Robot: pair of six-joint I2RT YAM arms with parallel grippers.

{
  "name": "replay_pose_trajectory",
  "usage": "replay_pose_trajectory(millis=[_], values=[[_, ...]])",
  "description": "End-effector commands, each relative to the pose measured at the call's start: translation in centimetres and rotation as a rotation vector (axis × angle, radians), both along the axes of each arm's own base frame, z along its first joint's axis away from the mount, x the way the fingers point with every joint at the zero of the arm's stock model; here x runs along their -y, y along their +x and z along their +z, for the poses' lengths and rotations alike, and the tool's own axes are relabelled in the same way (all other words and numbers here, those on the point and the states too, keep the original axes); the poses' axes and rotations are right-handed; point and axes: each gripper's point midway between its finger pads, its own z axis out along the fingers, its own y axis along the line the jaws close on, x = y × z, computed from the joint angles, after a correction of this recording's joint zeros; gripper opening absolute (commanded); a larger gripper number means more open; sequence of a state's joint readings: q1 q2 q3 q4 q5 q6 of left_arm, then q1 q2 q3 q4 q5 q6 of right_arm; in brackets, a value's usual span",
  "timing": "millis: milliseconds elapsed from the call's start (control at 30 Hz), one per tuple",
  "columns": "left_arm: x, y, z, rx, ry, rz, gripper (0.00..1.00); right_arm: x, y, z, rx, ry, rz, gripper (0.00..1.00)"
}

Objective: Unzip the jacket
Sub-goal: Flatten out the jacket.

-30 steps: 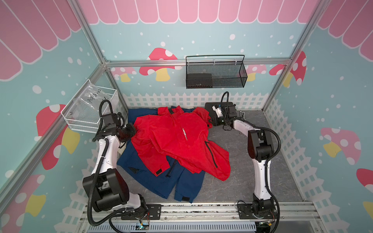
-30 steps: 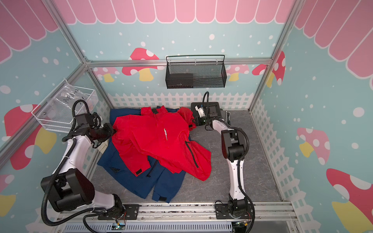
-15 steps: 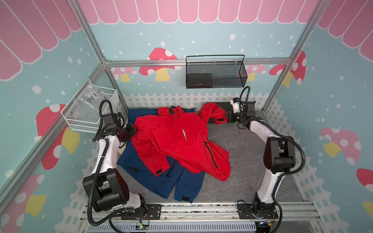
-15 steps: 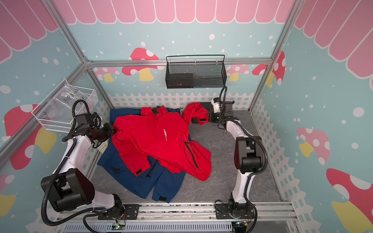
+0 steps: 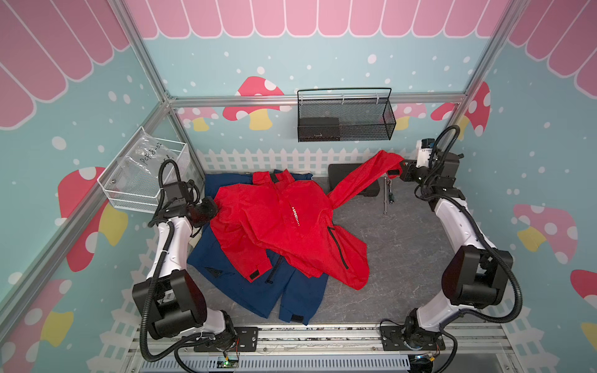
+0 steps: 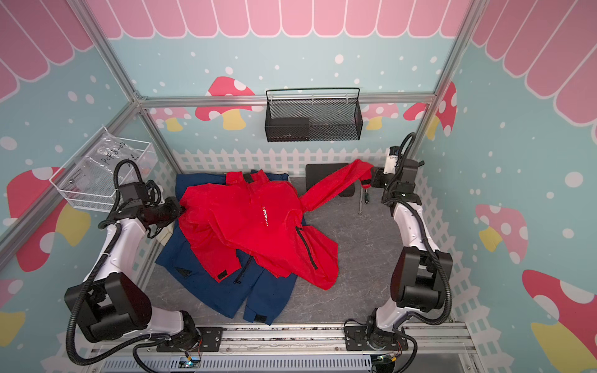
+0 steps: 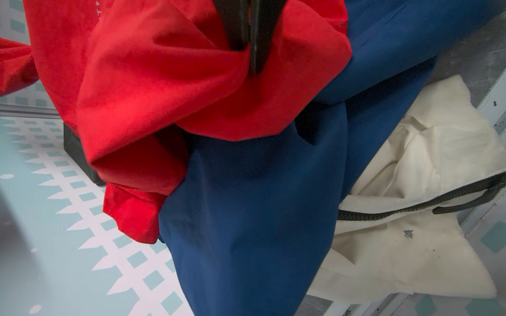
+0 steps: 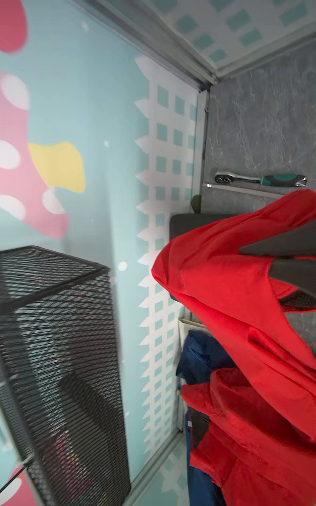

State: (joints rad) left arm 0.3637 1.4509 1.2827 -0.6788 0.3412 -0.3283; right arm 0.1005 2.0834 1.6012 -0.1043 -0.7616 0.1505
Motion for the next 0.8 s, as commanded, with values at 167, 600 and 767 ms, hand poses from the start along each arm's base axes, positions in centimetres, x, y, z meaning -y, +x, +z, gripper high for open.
replay_pose_trajectory(millis=[167, 600, 767], values=[[-2.5, -0.7, -0.8, 0.005, -0.004, 0.045, 0.0, -3.6, 2.0, -4.6, -0.071, -0.012, 0.026, 0.67], [-2.1, -0.4, -0.3, 0.038, -0.019, 0.026, 0.0, 3.2, 3.1, 4.2, 0.117, -0.067, -0.249, 0.0], [-2.2, -0.5, -0.2, 0.041, -0.008, 0.032, 0.0, 12.7, 0.3, 10.4, 0.218, -0.076, -0.491, 0.0]])
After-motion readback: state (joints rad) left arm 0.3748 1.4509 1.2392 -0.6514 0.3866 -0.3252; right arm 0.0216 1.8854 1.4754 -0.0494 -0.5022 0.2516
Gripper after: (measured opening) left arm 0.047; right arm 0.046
